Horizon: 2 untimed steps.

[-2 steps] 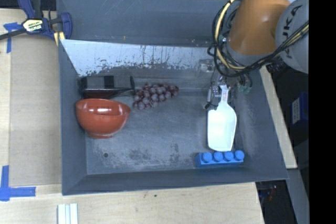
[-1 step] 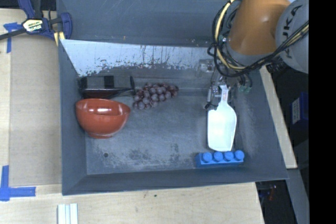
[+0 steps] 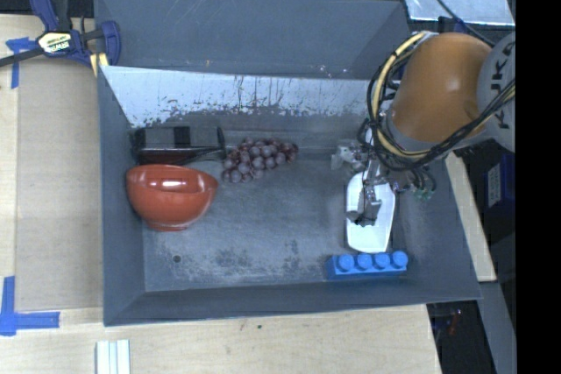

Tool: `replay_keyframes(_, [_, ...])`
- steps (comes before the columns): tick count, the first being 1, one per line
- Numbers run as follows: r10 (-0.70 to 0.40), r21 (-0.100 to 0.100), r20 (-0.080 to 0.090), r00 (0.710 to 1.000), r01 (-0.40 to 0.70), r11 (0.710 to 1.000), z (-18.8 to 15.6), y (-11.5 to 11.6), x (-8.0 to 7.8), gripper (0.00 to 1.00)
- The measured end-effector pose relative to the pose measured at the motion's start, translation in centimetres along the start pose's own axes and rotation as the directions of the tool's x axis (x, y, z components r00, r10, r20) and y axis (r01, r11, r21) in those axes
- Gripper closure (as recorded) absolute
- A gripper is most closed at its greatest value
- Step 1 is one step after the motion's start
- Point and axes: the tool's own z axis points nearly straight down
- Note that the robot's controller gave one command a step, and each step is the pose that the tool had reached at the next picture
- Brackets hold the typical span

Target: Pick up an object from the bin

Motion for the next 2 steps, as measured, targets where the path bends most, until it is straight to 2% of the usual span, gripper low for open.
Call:
replay_keyframes(1, [-0.038,0.001,0.002,0.999,0.038,0.999,5.4,-3.8,-5.7,0.00])
replay_keyframes(2, [-0.179,0.000,0.002,0.984,0.179,0.984,6.2,-4.7,-2.6,0.00])
